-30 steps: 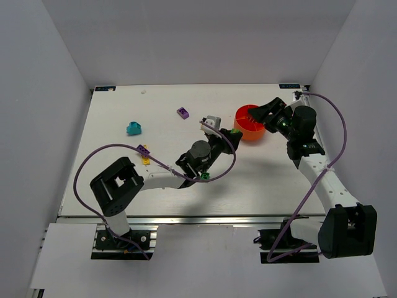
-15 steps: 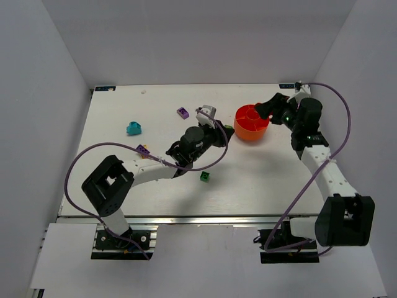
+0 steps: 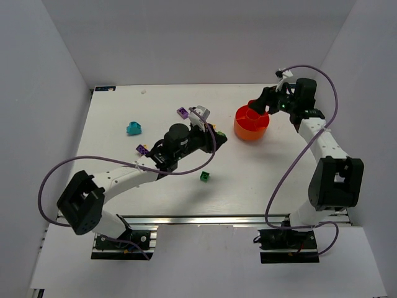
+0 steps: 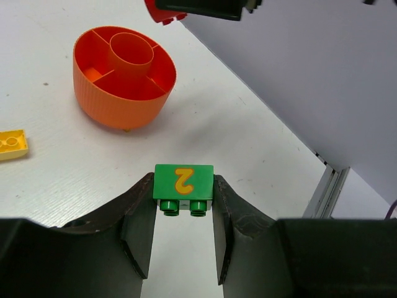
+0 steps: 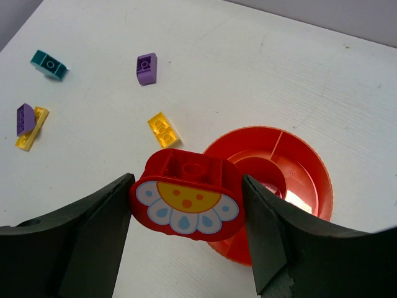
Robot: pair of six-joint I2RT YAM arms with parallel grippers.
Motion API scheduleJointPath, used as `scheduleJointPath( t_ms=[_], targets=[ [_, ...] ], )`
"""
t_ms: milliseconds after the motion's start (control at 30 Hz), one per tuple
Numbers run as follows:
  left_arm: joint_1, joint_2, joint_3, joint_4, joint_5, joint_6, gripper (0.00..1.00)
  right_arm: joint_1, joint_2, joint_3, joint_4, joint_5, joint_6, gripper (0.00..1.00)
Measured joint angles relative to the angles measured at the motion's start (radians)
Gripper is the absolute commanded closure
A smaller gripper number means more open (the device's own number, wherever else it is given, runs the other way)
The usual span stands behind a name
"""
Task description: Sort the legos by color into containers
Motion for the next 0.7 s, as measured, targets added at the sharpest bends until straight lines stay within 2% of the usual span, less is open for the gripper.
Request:
scheduleJointPath(
  t_ms=[233, 700],
  targets=[
    [0.006, -0.16, -0.078, -0.083, 0.014, 0.055, 1.0, -0.003, 0.1, 0.023, -0.002, -0.097, 0.009, 1.0],
    [0.006, -0.406, -0.247, -0.204, -0.013, 0.117, 1.0, -0.003, 0.206, 0.024, 0.086, -0.115, 0.079, 1.0]
  ],
)
